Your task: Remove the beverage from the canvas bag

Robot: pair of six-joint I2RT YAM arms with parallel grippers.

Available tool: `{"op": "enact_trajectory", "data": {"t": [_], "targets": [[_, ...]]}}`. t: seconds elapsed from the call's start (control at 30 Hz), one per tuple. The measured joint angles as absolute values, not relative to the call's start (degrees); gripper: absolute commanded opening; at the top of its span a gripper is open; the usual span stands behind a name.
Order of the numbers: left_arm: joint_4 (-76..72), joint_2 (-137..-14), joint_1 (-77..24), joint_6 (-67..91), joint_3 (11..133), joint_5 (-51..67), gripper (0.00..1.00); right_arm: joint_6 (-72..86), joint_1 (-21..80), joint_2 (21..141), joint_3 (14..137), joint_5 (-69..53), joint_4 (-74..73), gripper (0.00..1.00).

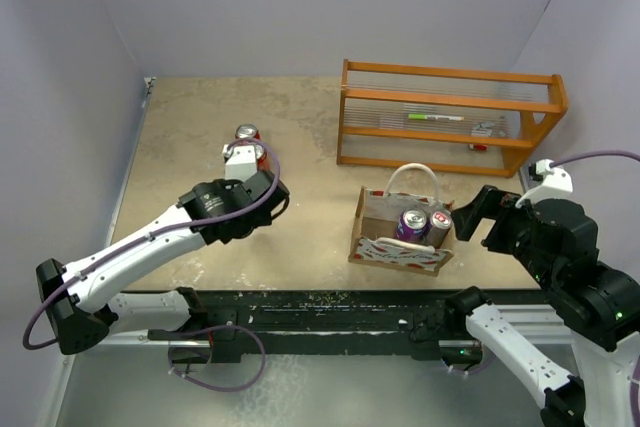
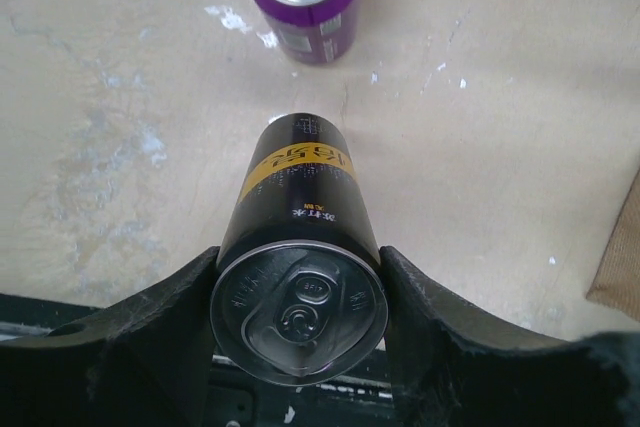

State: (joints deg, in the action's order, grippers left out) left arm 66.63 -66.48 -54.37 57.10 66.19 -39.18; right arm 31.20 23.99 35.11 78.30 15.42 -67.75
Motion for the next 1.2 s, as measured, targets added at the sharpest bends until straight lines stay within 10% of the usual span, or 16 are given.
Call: {"op": "enact_trajectory", "data": {"t": [1.2], "targets": [[47.33,-78.89,-31.42,37.87,64.14,-22.83,0.00,31.14,23.99,39.77,76.38,18.55,-61.67,1.00]]}}
